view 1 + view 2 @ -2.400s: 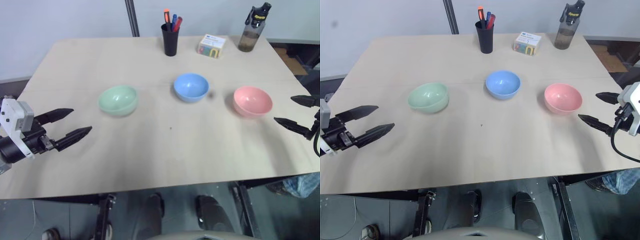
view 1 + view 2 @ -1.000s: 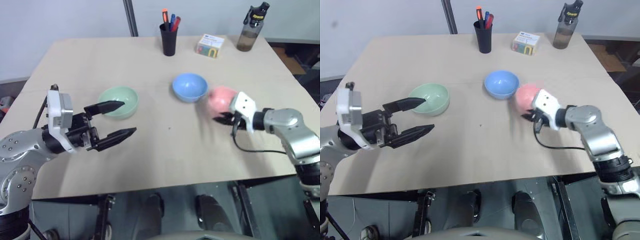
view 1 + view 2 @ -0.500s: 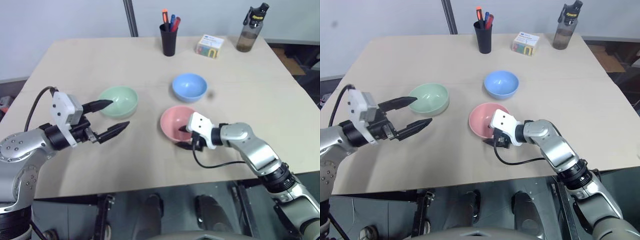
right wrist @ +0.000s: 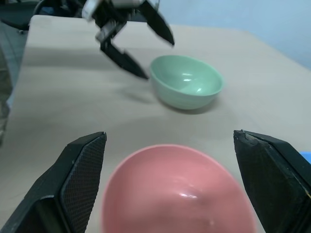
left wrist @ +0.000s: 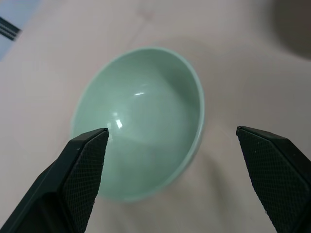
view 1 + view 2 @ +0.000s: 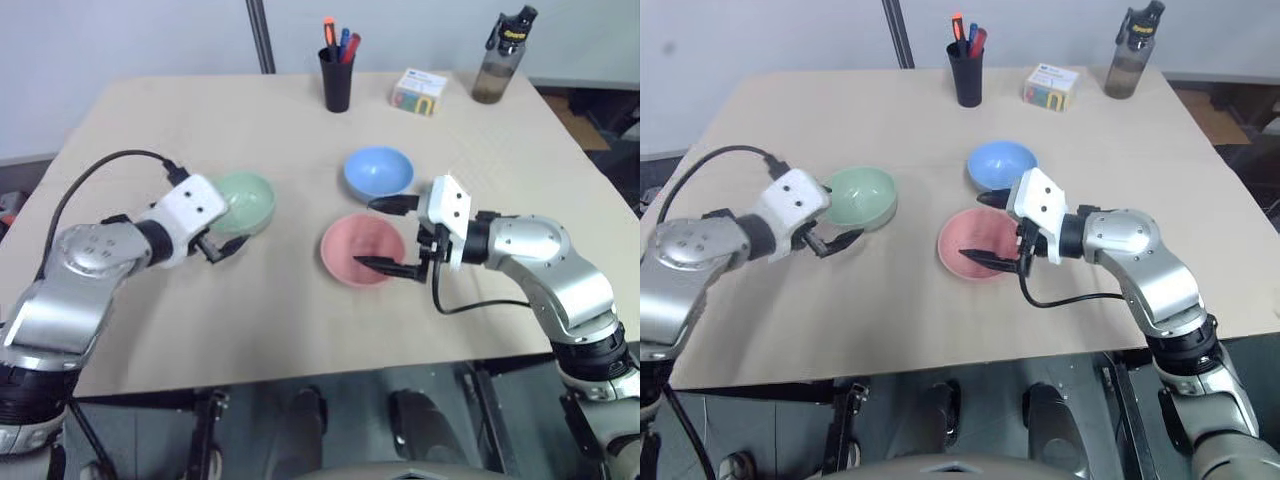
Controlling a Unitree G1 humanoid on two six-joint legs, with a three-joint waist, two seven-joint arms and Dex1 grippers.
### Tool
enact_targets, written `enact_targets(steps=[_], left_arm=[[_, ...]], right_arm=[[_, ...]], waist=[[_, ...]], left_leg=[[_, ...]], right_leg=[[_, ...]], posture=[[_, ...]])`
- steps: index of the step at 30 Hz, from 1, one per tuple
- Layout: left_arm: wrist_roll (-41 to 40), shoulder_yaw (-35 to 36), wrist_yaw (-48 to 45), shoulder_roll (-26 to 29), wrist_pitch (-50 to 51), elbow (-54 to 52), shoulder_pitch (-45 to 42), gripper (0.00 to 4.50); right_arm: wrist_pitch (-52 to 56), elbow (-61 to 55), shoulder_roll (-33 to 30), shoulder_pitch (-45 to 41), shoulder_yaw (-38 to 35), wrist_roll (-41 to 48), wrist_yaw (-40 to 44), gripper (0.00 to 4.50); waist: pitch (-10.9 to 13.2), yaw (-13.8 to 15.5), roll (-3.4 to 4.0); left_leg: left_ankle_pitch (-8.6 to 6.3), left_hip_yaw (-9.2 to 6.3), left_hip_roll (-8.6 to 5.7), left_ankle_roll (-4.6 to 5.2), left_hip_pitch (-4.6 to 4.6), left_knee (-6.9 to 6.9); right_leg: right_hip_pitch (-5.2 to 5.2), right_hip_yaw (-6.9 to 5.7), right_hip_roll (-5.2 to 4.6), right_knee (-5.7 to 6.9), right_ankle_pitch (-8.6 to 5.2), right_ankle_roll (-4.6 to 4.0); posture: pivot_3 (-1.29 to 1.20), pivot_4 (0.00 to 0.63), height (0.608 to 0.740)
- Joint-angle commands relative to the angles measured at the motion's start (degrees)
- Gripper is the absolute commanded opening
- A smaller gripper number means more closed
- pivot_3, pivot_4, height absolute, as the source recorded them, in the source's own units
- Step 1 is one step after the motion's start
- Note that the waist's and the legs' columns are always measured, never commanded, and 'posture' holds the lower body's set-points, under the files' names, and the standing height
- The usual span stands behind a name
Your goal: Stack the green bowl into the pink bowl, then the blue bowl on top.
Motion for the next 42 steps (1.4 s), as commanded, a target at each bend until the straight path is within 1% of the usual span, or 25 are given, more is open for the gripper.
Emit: enact_targets(steps=[1, 2, 3, 8, 9, 10, 11, 18, 20, 24, 27, 29, 32, 34, 36, 40, 41, 42], left_arm=[[7.2, -8.6, -1.9, -1.6, -0.9, 6.1, -8.0, 4.08], [8.1, -10.0, -2.7, -1.9, -1.2, 7.5, -9.4, 3.86], [8.6, -10.6, -3.5, -2.0, -1.8, 8.5, -10.1, 3.48], [10.2, -11.5, -6.0, -2.9, -3.0, 11.0, -11.9, 1.24], [10.4, -11.4, -6.4, -3.1, -3.1, 11.1, -11.9, 0.72], [10.6, -11.4, -6.7, -3.3, -3.2, 11.2, -12.0, 0.32], [10.7, -11.4, -7.2, -3.6, -3.3, 11.3, -12.1, 0.08], [8.1, -9.2, -11.6, -4.2, -3.9, 8.4, -11.5, 0.08], [4.3, -7.2, -15.2, -4.0, -5.6, 4.9, -10.9, 0.08], [-0.6, -4.8, -20.1, -4.6, -12.3, -0.2, -9.9, 0.08], [-4.9, -4.0, -22.3, -7.4, -14.9, -0.5, -11.0, 0.08], [-6.2, -4.5, -23.8, -9.5, -17.6, 0.5, -12.6, 0.08], [-6.9, -6.4, -25.6, -11.7, -16.5, 1.7, -15.2, 0.08], [-7.8, -7.8, -28.4, -13.3, -18.8, 3.1, -16.8, 0.08], [-7.5, -10.4, -30.6, -16.3, -20.5, 6.3, -19.8, 0.08], [-8.1, -13.4, -36.9, -18.9, -22.7, 11.0, -22.7, 0.08], [-8.6, -13.9, -38.5, -19.3, -22.6, 11.9, -23.2, 0.56], [-8.7, -14.2, -39.6, -19.6, -22.5, 12.5, -23.6, 0.76]], right_arm=[[-3.3, 1.2, 0.8, -2.6, 0.1, -0.9, -0.7, 4.5], [-3.6, 1.4, 0.9, -2.8, 0.2, -0.9, -0.7, 4.5], [-3.8, 1.6, 0.9, -2.9, 0.3, -0.9, -0.7, 4.5], [-4.5, 2.1, 0.6, -3.0, -0.2, -0.9, -0.6, 4.5], [-4.5, 2.1, 0.5, -2.9, -0.3, -0.8, -0.7, 4.5], [-4.5, 2.1, 0.5, -2.9, -0.4, -0.8, -0.7, 4.5], [-4.5, 2.0, 0.6, -3.0, -0.6, -0.6, -0.8, 4.5], [-4.0, 2.5, 0.6, -3.1, -2.4, 1.3, -1.0, 4.5], [-3.8, 2.5, 0.0, -2.4, -3.9, 2.5, -0.9, 4.5], [-2.2, 1.8, -2.8, 1.7, -10.3, 7.9, 0.2, 4.5], [-0.6, 0.9, -6.4, 6.0, -16.1, 12.8, 2.5, 4.5], [0.7, 0.3, -9.1, 9.1, -20.3, 16.3, 3.8, 4.5], [1.7, -1.4, -12.6, 13.9, -25.5, 19.7, 5.4, 4.5], [1.8, -2.6, -14.8, 17.2, -28.1, 20.6, 5.8, 4.5], [0.9, -3.7, -16.8, 20.9, -31.3, 20.8, 6.1, 4.5], [-0.6, -5.2, -18.2, 24.1, -33.6, 20.8, 5.4, 4.5], [-0.8, -5.5, -18.1, 24.5, -33.8, 21.0, 5.0, 4.5], [-0.9, -5.8, -18.1, 24.8, -33.9, 21.0, 4.7, 4.5]], waist=[[0.0, 0.1, 0.0], [0.0, 0.1, 0.0], [0.0, 0.1, 0.0], [0.0, 0.0, 0.0], [0.0, 0.0, 0.0], [0.0, 0.0, 0.0], [0.0, 0.0, 0.0], [0.0, 0.0, 0.0], [0.0, 0.0, 0.0], [0.0, 0.5, -0.01], [0.0, 0.7, 0.0], [0.0, 0.8, 0.0], [0.0, 0.8, 0.0], [0.0, 0.8, 0.01], [0.0, 0.7, 0.03], [0.0, 0.4, 0.03], [0.0, 0.2, 0.04], [0.0, 0.1, 0.04]], left_leg=[[0.0, 0.0, 0.01, 0.0, -0.01, 0.0], [0.0, 0.0, 0.01, 0.0, -0.01, 0.01], [0.0, 0.0, 0.01, 0.0, -0.03, 0.01], [-0.02, 0.02, 0.08, -0.02, -0.08, -0.02], [-0.02, 0.01, 0.1, -0.02, -0.08, -0.02], [-0.02, 0.01, 0.1, -0.02, -0.07, -0.02], [-0.02, 0.02, 0.1, -0.02, -0.07, -0.02], [-0.02, 0.01, 0.1, -0.02, -0.07, 0.02], [-0.02, 0.01, 0.1, -0.02, -0.08, 0.02], [-0.02, 0.0, 0.1, -0.02, -0.1, 0.01], [-0.02, 0.02, 0.1, -0.02, -0.06, 0.03], [-0.02, 0.01, 0.1, -0.02, -0.04, 0.05], [-0.02, 0.01, 0.1, -0.01, -0.04, 0.11], [-0.02, 0.02, 0.1, -0.01, -0.02, 0.12], [-0.02, 0.02, 0.1, -0.01, 0.01, 0.12], [-0.02, 0.05, 0.09, -0.01, 0.0, 0.23], [-0.02, 0.05, 0.09, -0.01, 0.01, 0.23], [-0.02, 0.05, 0.09, -0.01, 0.02, 0.23]], right_leg=[[0.0, 0.0, 0.02, 0.0, 0.0, 0.01], [0.01, 0.0, 0.04, 0.01, 0.01, 0.03], [0.0, 0.0, 0.04, 0.0, 0.02, 0.04], [-0.07, 0.02, 0.1, 0.0, 0.06, 0.02], [-0.07, 0.01, 0.12, 0.01, 0.05, 0.02], [-0.07, 0.02, 0.12, 0.01, 0.05, 0.03], [-0.06, 0.02, 0.12, 0.01, 0.05, 0.04], [-0.05, 0.02, 0.11, 0.03, 0.05, 0.03], [-0.05, 0.02, 0.12, 0.03, 0.06, 0.03], [-0.02, 0.02, 0.09, 0.01, 0.06, 0.01], [0.0, 0.02, 0.09, 0.0, 0.06, 0.01], [0.04, 0.02, 0.09, 0.01, 0.05, 0.01], [0.07, 0.02, 0.1, 0.01, 0.04, 0.0], [0.08, 0.03, 0.11, 0.01, 0.04, 0.03], [0.1, 0.04, 0.11, 0.01, 0.01, 0.08], [0.13, 0.08, 0.12, 0.02, -0.06, 0.2], [0.13, 0.09, 0.12, 0.02, -0.07, 0.2], [0.13, 0.1, 0.12, 0.03, -0.07, 0.21]], posture=[[0.0, 0.15, 0.74], [0.0, 0.15, 0.74], [0.0, 0.15, 0.74], [0.0, 0.15, 0.74], [0.0, 0.15, 0.74], [0.0, 0.15, 0.74], [0.0, 0.15, 0.74], [0.0, 0.15, 0.74], [0.0, 0.15, 0.74], [0.0, 0.15, 0.74], [0.0, 0.15, 0.74], [0.0, 0.15, 0.74], [0.0, 0.15, 0.74], [0.0, 0.15, 0.74], [0.0, 0.15, 0.74], [0.0, 0.15, 0.74], [0.0, 0.15, 0.74], [0.0, 0.15, 0.74]])
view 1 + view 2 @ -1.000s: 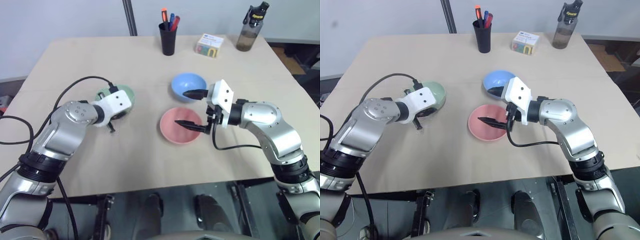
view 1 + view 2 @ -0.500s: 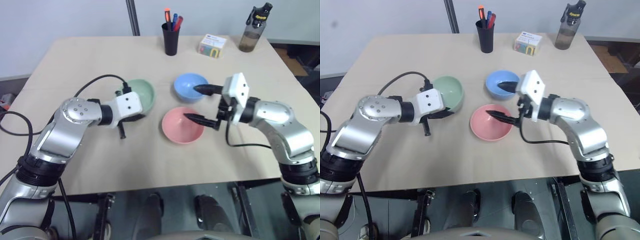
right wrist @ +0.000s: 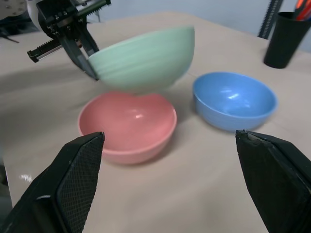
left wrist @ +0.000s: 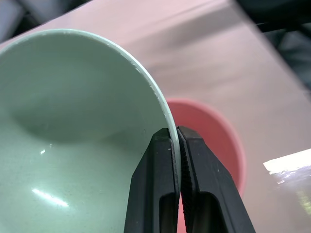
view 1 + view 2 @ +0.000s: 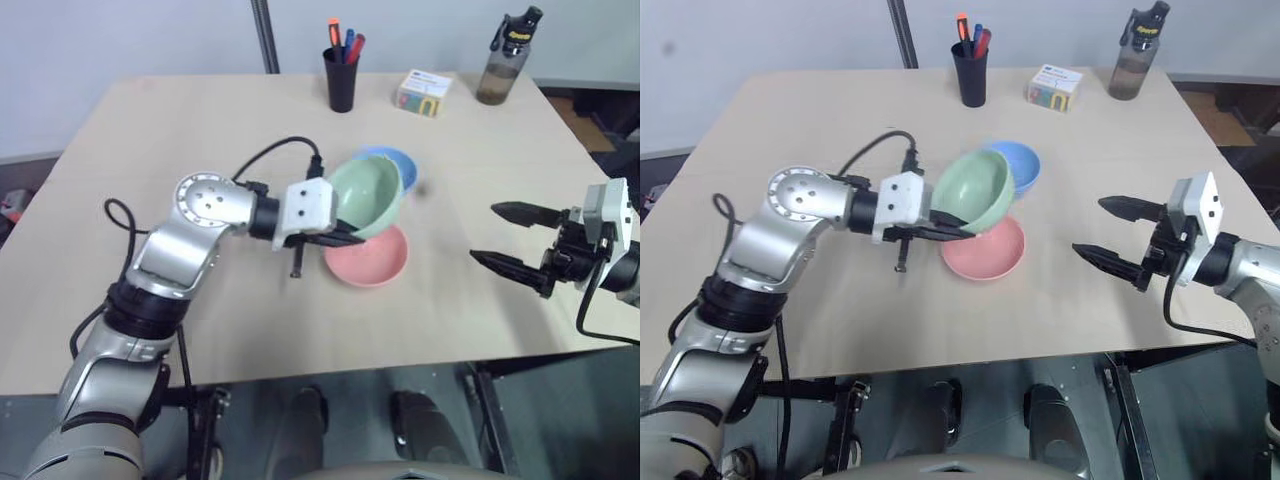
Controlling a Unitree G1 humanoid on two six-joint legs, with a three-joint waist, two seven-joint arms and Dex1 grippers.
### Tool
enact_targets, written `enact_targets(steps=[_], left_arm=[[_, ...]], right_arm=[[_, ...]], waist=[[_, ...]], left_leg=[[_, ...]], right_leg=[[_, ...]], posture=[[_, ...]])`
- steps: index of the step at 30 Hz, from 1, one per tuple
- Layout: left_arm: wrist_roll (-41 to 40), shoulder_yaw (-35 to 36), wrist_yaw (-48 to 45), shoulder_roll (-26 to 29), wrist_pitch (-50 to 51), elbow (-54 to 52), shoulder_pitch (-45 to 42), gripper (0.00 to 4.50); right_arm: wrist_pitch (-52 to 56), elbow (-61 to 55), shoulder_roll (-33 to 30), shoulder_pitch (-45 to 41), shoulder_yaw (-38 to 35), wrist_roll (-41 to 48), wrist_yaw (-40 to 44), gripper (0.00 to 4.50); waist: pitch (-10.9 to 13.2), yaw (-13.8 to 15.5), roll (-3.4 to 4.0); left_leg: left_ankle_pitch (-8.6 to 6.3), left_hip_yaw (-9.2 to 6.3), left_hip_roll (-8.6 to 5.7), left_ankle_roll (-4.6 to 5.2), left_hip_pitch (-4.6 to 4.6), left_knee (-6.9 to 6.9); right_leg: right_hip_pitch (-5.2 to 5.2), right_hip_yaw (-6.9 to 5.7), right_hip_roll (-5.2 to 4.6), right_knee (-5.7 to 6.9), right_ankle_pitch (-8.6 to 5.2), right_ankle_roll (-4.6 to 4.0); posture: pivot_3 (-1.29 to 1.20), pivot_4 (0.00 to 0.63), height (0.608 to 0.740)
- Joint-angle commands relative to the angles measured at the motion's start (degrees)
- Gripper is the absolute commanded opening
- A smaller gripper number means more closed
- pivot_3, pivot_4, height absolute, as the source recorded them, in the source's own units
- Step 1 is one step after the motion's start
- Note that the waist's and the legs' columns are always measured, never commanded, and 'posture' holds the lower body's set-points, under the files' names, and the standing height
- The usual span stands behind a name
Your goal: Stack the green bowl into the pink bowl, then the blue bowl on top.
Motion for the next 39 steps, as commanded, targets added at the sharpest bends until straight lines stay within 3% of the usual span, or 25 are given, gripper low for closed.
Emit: enact_targets(steps=[1, 9, 10, 16, 20, 25, 27, 30, 39], left_arm=[[-1.8, -0.8, -4.8, -0.8, -0.7, 1.7, -2.7, 0.98], [-1.5, 3.2, -2.9, -0.7, -0.1, 5.6, -5.3, 4.22], [0.7, 3.6, -0.8, -0.3, -1.7, 8.1, -6.6, 4.42], [8.4, 4.1, 4.5, 0.3, -12.1, 21.1, -13.0, 4.42], [2.9, 9.9, 7.6, -0.9, -5.3, 18.5, -12.1, 4.42], [-7.1, 21.4, 12.8, -0.8, 2.5, 9.2, -2.2, 4.42], [-8.4, 27.0, 15.5, 0.7, 1.8, 3.3, 4.5, 4.42], [-18.8, 36.1, 13.9, 4.8, 12.6, -3.8, 14.5, 4.42], [-32.6, 56.3, 13.9, 10.1, 22.9, -18.7, 38.2, 4.42]], right_arm=[[-2.1, -3.2, -0.7, 1.0, -2.4, 0.7, -1.0, 4.5], [-4.4, -3.8, -0.6, 3.3, -1.8, -0.6, -3.1, 4.5], [-4.7, -3.4, -0.5, 2.7, -1.0, -1.0, -3.5, 4.5], [-7.5, 0.6, 0.4, -2.2, 5.2, -6.1, -5.6, 4.5], [-13.9, 7.1, 1.8, -8.6, 13.2, -16.8, -9.0, 4.5], [-22.0, 18.8, 4.5, -19.0, 23.1, -28.1, -9.9, 4.5], [-26.7, 27.7, 6.3, -25.6, 27.4, -33.1, -9.6, 4.5], [-36.8, 45.2, 10.4, -37.1, 33.4, -39.7, -8.6, 4.5], [-60.9, 80.5, 20.2, -56.6, 41.5, -50.6, -7.9, 4.5]], waist=[[0.0, -0.2, 0.0], [0.0, 0.0, 0.0], [0.0, -0.1, 0.0], [0.0, -0.1, 0.0], [0.0, -0.1, 0.0], [0.0, -0.7, 0.08], [0.1, -1.3, 0.11], [0.1, -2.1, -0.04], [0.3, -1.6, -0.08]], left_leg=[[0.0, -0.01, 0.01, 0.0, 0.0, 0.0], [0.0, -0.02, 0.0, 0.0, -0.01, 0.03], [0.0, -0.02, 0.0, 0.0, -0.01, 0.04], [0.0, -0.02, 0.0, 0.0, 0.01, 0.08], [0.0, 0.01, 0.0, 0.0, -0.07, 0.07], [0.0, 0.11, 0.04, 0.0, 0.02, 0.01], [0.01, 0.13, 0.07, 0.0, 0.02, 0.0], [0.01, 0.13, 0.07, -0.01, 0.02, 0.01], [0.01, 0.05, 0.06, -0.03, -0.02, -0.1]], right_leg=[[0.0, 0.0, 0.01, 0.02, 0.0, 0.01], [0.0, 0.01, 0.02, 0.04, -0.01, 0.03], [0.01, 0.01, 0.02, 0.05, -0.02, 0.03], [0.02, 0.02, 0.02, 0.06, -0.02, 0.03], [-0.02, 0.01, 0.02, 0.04, -0.01, 0.04], [-0.08, 0.06, 0.02, 0.13, 0.02, 0.03], [-0.12, 0.08, 0.03, 0.21, 0.11, -0.13], [-0.14, 0.09, 0.03, 0.26, 0.14, -0.17], [-0.13, -0.01, -0.02, 0.12, 0.16, -0.23]], posture=[[0.0, 0.15, 0.74], [0.0, 0.15, 0.74], [0.0, 0.15, 0.74], [0.0, 0.15, 0.74], [0.0, 0.15, 0.74], [0.0, 0.15, 0.74], [0.0, 0.15, 0.74], [0.0, 0.15, 0.74], [0.0, 0.15, 0.74]])
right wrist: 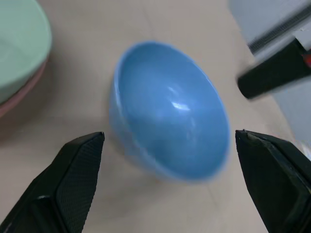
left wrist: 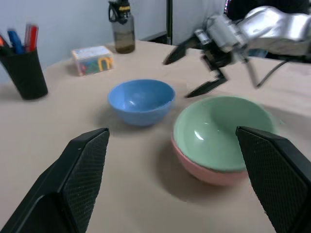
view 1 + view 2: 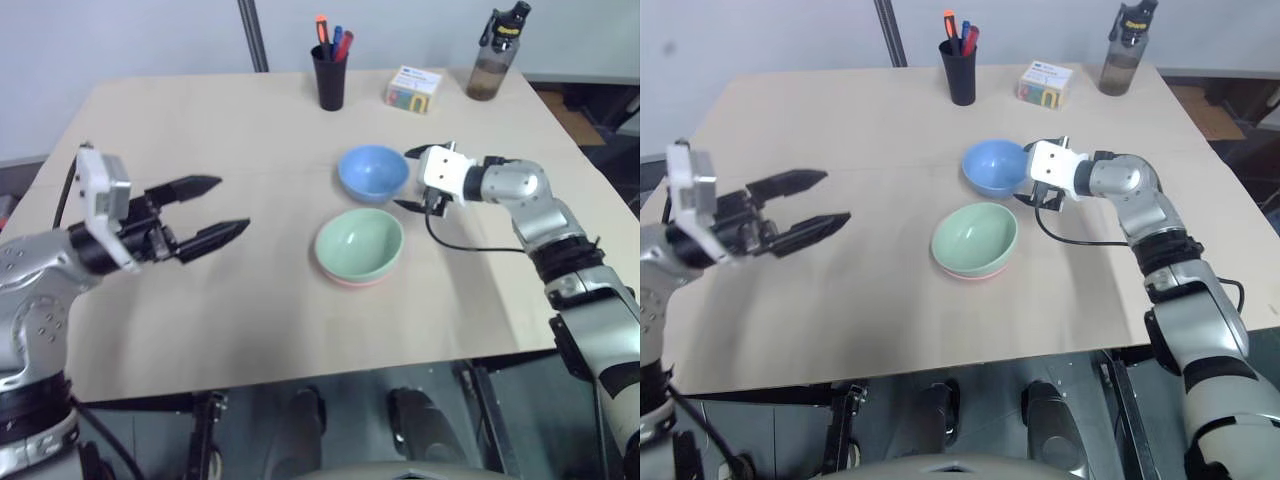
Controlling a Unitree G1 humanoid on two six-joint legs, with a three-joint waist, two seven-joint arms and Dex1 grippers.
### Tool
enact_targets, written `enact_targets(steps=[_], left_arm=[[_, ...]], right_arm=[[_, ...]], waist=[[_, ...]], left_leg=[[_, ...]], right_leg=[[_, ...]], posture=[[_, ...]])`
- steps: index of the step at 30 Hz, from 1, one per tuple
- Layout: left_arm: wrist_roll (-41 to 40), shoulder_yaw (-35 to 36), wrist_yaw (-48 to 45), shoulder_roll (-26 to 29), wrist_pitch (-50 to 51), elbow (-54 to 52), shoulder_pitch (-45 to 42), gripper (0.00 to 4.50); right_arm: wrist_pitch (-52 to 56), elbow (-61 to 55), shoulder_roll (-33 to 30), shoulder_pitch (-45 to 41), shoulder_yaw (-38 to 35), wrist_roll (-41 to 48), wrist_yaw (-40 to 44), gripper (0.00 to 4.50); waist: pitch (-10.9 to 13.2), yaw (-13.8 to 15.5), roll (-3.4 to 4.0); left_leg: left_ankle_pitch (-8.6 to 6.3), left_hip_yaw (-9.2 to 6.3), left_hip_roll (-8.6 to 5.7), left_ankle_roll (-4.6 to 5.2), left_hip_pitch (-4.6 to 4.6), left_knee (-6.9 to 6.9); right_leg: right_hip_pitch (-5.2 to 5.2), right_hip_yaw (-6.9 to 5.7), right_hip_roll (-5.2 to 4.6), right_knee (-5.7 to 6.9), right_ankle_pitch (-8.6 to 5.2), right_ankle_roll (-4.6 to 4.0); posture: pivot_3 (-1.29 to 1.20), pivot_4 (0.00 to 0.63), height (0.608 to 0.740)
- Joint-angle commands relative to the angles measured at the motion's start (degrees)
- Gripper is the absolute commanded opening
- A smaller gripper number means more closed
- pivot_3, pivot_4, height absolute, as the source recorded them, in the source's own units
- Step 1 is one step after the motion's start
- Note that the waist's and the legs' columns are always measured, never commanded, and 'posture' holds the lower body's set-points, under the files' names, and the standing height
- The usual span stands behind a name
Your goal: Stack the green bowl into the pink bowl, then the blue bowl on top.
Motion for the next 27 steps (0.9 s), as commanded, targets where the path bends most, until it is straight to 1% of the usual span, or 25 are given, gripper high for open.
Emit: enact_targets(steps=[1, 2, 7, 8, 10, 15, 16, 17, 18, 19, 25, 26, 27], left_arm=[[-3.3, 6.2, 0.3, 2.4, 1.3, -5.0, 3.8, 4.42], [-2.5, 6.7, 1.0, 2.5, 0.7, -5.4, 4.7, 4.42], [-4.3, 10.6, 1.1, 4.6, 2.8, -7.8, 10.2, 4.42], [-4.8, 11.3, 0.5, 5.1, 3.1, -8.1, 11.1, 4.47], [-5.7, 12.4, -0.3, 5.8, 3.5, -8.2, 12.4, 4.5], [-10.2, 15.5, -2.7, 6.9, 4.5, -7.6, 13.8, 4.5], [-11.2, 16.0, -3.3, 6.9, 4.7, -7.6, 14.1, 4.5], [-11.8, 16.2, -3.5, 7.0, 4.9, -7.6, 14.3, 4.5], [-12.3, 16.2, -3.5, 7.1, 4.8, -7.5, 14.5, 4.5], [-12.5, 16.1, -3.7, 7.2, 4.6, -7.6, 14.6, 4.5], [-13.7, 14.7, -4.8, 7.4, 4.0, -8.4, 15.4, 4.5], [-13.4, 14.2, -5.0, 7.3, 3.6, -8.4, 15.4, 4.5], [-12.9, 13.5, -5.1, 7.0, 2.9, -8.0, 15.2, 4.5]], right_arm=[[-7.8, 7.8, 1.2, -4.3, 1.2, -3.5, -0.6, 4.5], [-8.8, 9.7, 1.7, -5.2, 1.5, -4.4, -1.0, 4.5], [-11.7, 18.0, 3.7, -9.0, 3.9, -10.0, -4.8, 4.5], [-11.8, 19.1, 4.0, -9.4, 4.2, -10.9, -5.6, 4.25], [-12.1, 20.7, 4.4, -10.1, 4.5, -12.3, -6.7, 3.74], [-12.0, 22.7, 5.4, -11.1, 4.0, -13.8, -7.7, 1.47], [-11.9, 22.9, 5.6, -11.3, 3.9, -14.0, -7.8, 1.09], [-11.9, 23.1, 5.7, -11.3, 3.8, -14.2, -7.9, 0.47], [-11.9, 23.2, 5.9, -11.4, 3.7, -14.3, -8.0, 0.16], [-12.0, 23.3, 5.9, -11.5, 3.7, -14.5, -8.1, 0.06], [-13.6, 22.7, 4.7, -12.2, 3.2, -14.7, -6.5, 0.06], [-13.8, 22.5, 4.2, -12.5, 2.5, -13.8, -5.0, 0.06], [-13.9, 21.7, 3.3, -13.1, 0.9, -11.4, -1.2, 0.06]], waist=[[0.0, 0.2, 0.0], [0.0, 0.2, 0.0], [0.0, -0.2, 0.01], [0.0, -0.3, 0.01], [0.0, -0.4, 0.04], [0.0, -0.5, 0.05], [0.0, -0.5, 0.04], [0.0, -0.6, 0.05], [0.0, -0.6, 0.06], [0.0, -0.6, 0.06], [0.0, -0.6, 0.07], [0.0, -0.6, 0.08], [0.1, -0.6, 0.1]], left_leg=[[0.0, 0.0, 0.0, 0.0, 0.01, 0.0], [0.0, -0.03, -0.01, -0.01, 0.03, -0.01], [0.0, 0.0, 0.0, -0.02, 0.08, -0.02], [0.0, 0.0, 0.01, -0.02, 0.09, -0.04], [0.0, 0.0, 0.02, -0.02, 0.09, -0.08], [0.0, 0.03, 0.02, -0.02, 0.09, -0.1], [0.0, 0.03, 0.02, -0.02, 0.1, -0.1], [0.0, 0.03, 0.02, -0.02, 0.1, -0.1], [0.0, 0.03, 0.02, -0.02, 0.1, -0.1], [0.0, 0.03, 0.02, -0.02, 0.09, -0.1], [0.0, 0.03, 0.02, -0.02, 0.09, -0.1], [0.0, 0.04, 0.02, -0.02, 0.09, -0.11], [0.0, 0.03, 0.02, -0.02, 0.08, -0.11]], right_leg=[[0.02, -0.01, 0.0, 0.01, 0.0, -0.01], [0.05, -0.03, 0.0, 0.0, -0.01, -0.02], [0.04, -0.03, 0.0, 0.01, -0.09, -0.27], [0.03, -0.03, 0.0, 0.01, -0.08, -0.28], [-0.01, -0.03, 0.01, 0.03, -0.08, -0.28], [-0.02, -0.02, 0.01, 0.03, -0.08, -0.29], [-0.02, -0.02, 0.01, 0.02, -0.08, -0.29], [-0.02, -0.02, 0.01, 0.02, -0.08, -0.29], [-0.02, -0.02, 0.01, 0.03, -0.08, -0.29], [-0.02, -0.02, 0.01, 0.02, -0.08, -0.29], [-0.02, -0.02, 0.01, 0.02, -0.08, -0.29], [-0.02, -0.02, 0.01, 0.02, -0.08, -0.28], [-0.02, -0.02, 0.01, 0.02, -0.07, -0.28]], posture=[[0.0, 0.15, 0.74], [0.0, 0.15, 0.74], [0.0, 0.15, 0.74], [0.0, 0.15, 0.74], [0.0, 0.15, 0.74], [0.0, 0.15, 0.74], [0.0, 0.15, 0.74], [0.0, 0.15, 0.74], [0.0, 0.15, 0.74], [0.0, 0.15, 0.74], [0.0, 0.15, 0.74], [0.0, 0.15, 0.74], [0.0, 0.15, 0.74]])
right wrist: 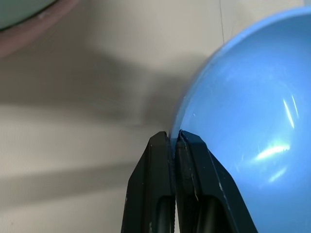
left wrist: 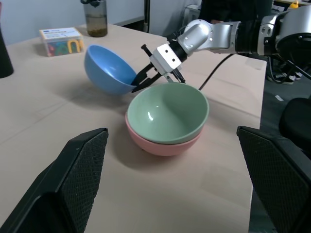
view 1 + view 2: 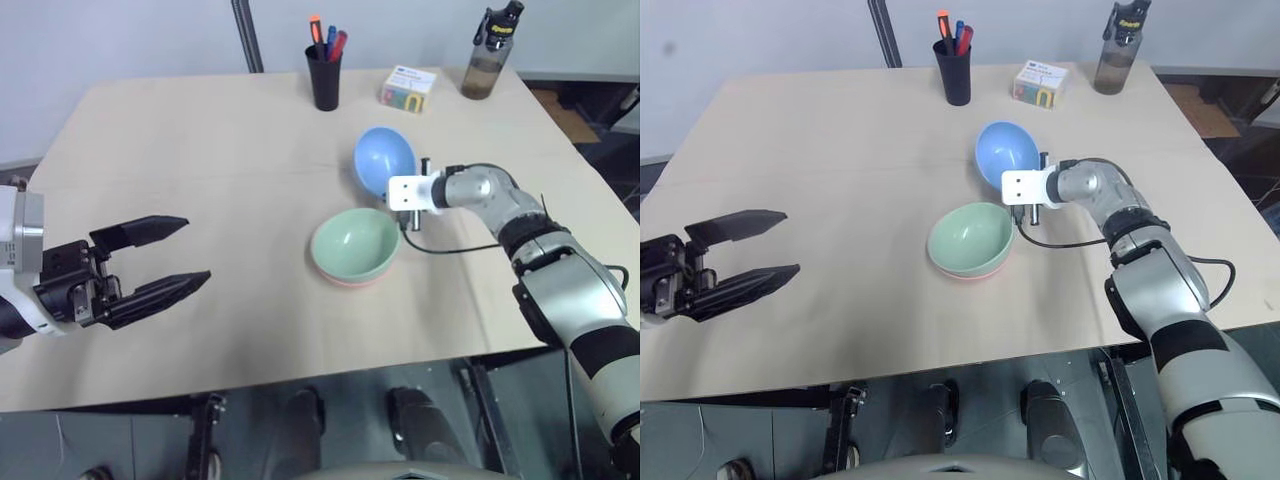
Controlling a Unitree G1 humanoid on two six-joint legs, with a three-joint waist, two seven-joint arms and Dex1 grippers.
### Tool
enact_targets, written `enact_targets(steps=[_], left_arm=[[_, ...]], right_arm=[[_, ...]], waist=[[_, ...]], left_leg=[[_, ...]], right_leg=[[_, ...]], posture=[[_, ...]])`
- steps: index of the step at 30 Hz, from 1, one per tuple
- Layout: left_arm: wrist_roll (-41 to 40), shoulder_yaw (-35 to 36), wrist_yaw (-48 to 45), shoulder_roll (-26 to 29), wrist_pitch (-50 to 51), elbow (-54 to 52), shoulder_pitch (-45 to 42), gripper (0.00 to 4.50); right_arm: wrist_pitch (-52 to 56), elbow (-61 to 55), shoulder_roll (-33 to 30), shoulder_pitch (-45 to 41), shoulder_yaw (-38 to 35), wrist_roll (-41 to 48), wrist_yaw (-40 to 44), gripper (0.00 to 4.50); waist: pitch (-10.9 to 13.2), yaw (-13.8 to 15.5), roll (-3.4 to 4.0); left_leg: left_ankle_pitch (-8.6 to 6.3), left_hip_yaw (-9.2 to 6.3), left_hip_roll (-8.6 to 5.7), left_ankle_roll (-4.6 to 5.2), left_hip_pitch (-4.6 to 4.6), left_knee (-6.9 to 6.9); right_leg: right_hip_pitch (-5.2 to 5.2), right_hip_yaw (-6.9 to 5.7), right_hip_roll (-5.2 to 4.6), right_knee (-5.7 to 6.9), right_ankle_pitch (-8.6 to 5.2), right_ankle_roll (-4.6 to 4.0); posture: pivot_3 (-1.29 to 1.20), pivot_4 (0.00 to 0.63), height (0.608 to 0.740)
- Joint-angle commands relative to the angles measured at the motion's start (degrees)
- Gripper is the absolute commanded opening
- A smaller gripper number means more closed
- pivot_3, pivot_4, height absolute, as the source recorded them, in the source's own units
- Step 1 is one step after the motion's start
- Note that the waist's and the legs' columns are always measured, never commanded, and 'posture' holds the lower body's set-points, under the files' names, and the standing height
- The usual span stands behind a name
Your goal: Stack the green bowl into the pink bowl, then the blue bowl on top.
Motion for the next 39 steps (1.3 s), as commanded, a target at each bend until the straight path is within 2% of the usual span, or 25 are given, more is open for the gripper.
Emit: enact_targets(steps=[1, 5, 8, 11, 13, 18, 22, 25, 26, 27, 30, 34, 39], left_arm=[[0.3, -0.7, -0.8, 0.4, -2.4, -0.4, -0.3, 4.5], [1.4, -2.9, -0.7, -0.2, -4.1, 0.5, -0.9, 4.5], [1.7, -4.3, -0.4, -0.4, -4.9, 1.2, -1.6, 4.5], [2.3, -5.6, -0.6, -0.4, -5.7, 2.2, -2.2, 4.5], [2.5, -6.3, -0.8, -0.5, -6.1, 2.5, -2.5, 4.5], [2.8, -8.0, -0.8, -0.2, -6.9, 3.2, -3.6, 4.5], [3.0, -8.8, -0.9, 0.2, -7.2, 3.6, -4.3, 4.5], [3.2, -9.0, -1.1, 0.3, -7.4, 3.8, -4.2, 4.5], [3.6, -9.3, -1.0, 0.1, -7.8, 3.6, -4.1, 4.5], [4.2, -9.6, -0.7, -0.1, -8.4, 3.5, -4.1, 4.5], [7.5, -11.1, 2.3, -0.8, -9.8, 2.7, -4.0, 4.5], [10.7, -12.5, 6.3, -1.2, -9.9, 1.5, -3.1, 4.5], [8.6, -9.0, 6.1, -1.3, -7.5, -2.0, 1.8, 4.5]], right_arm=[[-1.3, -3.1, -3.0, -4.0, -5.3, 6.3, 9.2, 0.06], [6.4, -14.0, -5.3, -3.3, -12.1, 20.2, 31.0, 0.06], [24.4, -37.5, -8.9, 3.3, -13.4, 31.5, 42.7, 0.06], [37.8, -57.8, -13.2, 10.8, -12.3, 34.7, 43.5, 0.06], [44.0, -66.4, -14.5, 14.2, -11.8, 35.7, 42.2, 0.06], [52.2, -77.6, -15.7, 20.3, -9.8, 36.2, 40.1, 0.06], [54.2, -80.1, -16.9, 23.5, -8.4, 35.4, 39.3, 1.11], [56.8, -82.1, -17.5, 24.3, -9.3, 37.2, 38.6, 2.51], [57.6, -82.8, -17.8, 24.6, -9.8, 37.9, 38.2, 2.83], [58.4, -83.4, -18.1, 24.9, -10.4, 38.6, 37.8, 3.43], [63.6, -85.8, -17.8, 26.3, -16.4, 43.9, 33.2, 4.35], [66.8, -88.1, -20.7, 29.7, -20.9, 47.5, 31.2, 4.35], [65.7, -86.4, -30.0, 42.1, -31.0, 47.1, 29.9, 4.35]], waist=[[0.0, 0.1, 0.05], [0.1, 0.2, 0.11], [0.2, 0.3, 0.23], [0.1, 0.9, 0.23], [0.1, 1.1, 0.23], [0.1, 1.1, 0.21], [0.1, 1.1, 0.19], [0.1, 1.2, 0.19], [0.1, 1.2, 0.19], [0.1, 1.2, 0.19], [0.1, 1.3, 0.18], [0.1, 1.9, 0.15], [0.1, 2.2, 0.16]], left_leg=[[0.0, 0.0, 0.0, 0.0, -0.01, 0.0], [0.0, 0.01, 0.0, 0.0, 0.0, 0.0], [0.0, 0.01, 0.02, 0.01, -0.02, -0.02], [-0.01, -0.05, 0.04, 0.0, 0.01, -0.07], [-0.02, -0.04, 0.04, 0.0, 0.0, -0.08], [-0.02, 0.05, 0.04, -0.01, 0.02, 0.02], [-0.02, 0.05, 0.05, -0.02, 0.01, 0.02], [-0.02, 0.09, 0.04, -0.02, -0.05, 0.02], [-0.02, 0.08, 0.04, -0.02, -0.04, 0.02], [-0.02, 0.08, 0.04, -0.02, -0.04, 0.02], [-0.02, 0.08, 0.05, -0.01, -0.04, 0.01], [-0.02, 0.09, 0.05, -0.01, -0.04, 0.02], [-0.03, 0.12, 0.04, -0.01, -0.1, 0.01]], right_leg=[[0.0, 0.0, 0.0, 0.0, 0.0, -0.01], [0.01, 0.0, 0.0, -0.01, 0.08, 0.15], [0.0, 0.0, 0.01, -0.01, 0.12, 0.2], [0.01, -0.06, 0.01, 0.02, 0.1, 0.18], [-0.03, -0.07, 0.01, 0.02, 0.06, 0.14], [-0.04, -0.03, 0.0, 0.04, -0.06, -0.04], [-0.04, -0.02, 0.0, 0.01, -0.07, -0.05], [-0.08, 0.0, -0.02, 0.0, -0.06, -0.05], [-0.08, -0.01, -0.01, 0.0, -0.06, -0.05], [-0.09, 0.0, -0.01, 0.0, -0.06, -0.05], [-0.09, 0.0, -0.01, 0.0, -0.06, -0.05], [-0.06, 0.01, -0.01, -0.03, -0.06, -0.04], [-0.05, 0.0, -0.07, -0.16, -0.06, -0.05]], posture=[[0.0, 0.15, 0.74], [0.0, 0.15, 0.74], [0.0, 0.15, 0.74], [0.0, 0.15, 0.74], [0.0, 0.15, 0.74], [0.0, 0.15, 0.74], [0.0, 0.15, 0.74], [0.0, 0.15, 0.74], [0.0, 0.15, 0.74], [0.0, 0.15, 0.74], [0.0, 0.15, 0.74], [0.0, 0.15, 0.74], [0.0, 0.15, 0.74]])
